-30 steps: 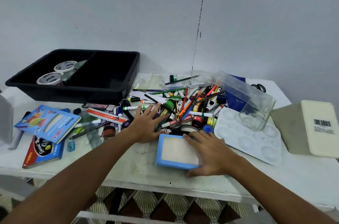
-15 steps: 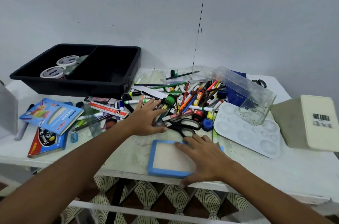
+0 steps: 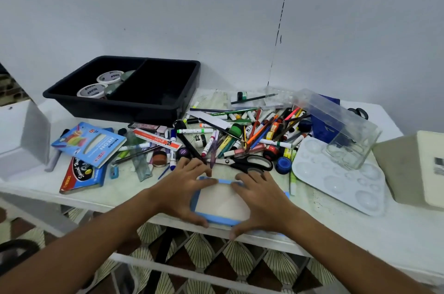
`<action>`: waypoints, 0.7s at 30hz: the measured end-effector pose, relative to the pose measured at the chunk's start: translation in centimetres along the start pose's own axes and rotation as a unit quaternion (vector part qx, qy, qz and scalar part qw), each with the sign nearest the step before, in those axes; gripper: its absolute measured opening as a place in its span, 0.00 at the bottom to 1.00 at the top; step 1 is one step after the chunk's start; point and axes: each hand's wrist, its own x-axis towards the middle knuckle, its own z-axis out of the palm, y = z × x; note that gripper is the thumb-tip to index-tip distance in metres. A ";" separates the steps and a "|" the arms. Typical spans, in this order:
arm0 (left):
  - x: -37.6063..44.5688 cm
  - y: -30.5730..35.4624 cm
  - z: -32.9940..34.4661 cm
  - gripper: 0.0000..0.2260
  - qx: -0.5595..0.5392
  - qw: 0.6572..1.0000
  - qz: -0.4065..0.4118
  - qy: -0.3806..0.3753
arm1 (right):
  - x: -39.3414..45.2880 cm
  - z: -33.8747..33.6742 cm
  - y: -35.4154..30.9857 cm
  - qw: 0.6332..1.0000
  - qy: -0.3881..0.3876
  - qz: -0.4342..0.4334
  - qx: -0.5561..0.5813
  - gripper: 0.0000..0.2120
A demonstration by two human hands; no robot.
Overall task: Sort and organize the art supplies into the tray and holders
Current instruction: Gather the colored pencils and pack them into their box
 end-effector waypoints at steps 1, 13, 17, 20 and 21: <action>-0.3 0.0 0.0 0.44 0.000 1.000 -0.006 -0.002 | 0.2 -0.2 0.1 1.000 0.008 -0.004 0.017 0.52; -1.2 -2.1 -1.0 0.37 -0.055 0.996 -0.051 0.053 | 9.1 -3.1 5.8 0.956 0.076 0.279 0.048 0.18; 0.0 -3.5 -0.9 0.30 -0.072 0.990 -0.067 0.098 | 10.8 -2.0 5.0 0.947 0.036 0.317 0.030 0.16; 1.3 -4.7 -0.6 0.26 -0.089 0.985 -0.082 0.123 | 11.1 -1.6 5.3 0.942 0.063 0.325 0.058 0.11; 1.9 -5.0 -0.6 0.24 -0.093 0.982 -0.088 0.136 | 11.1 -1.8 5.6 0.935 0.096 0.325 0.100 0.09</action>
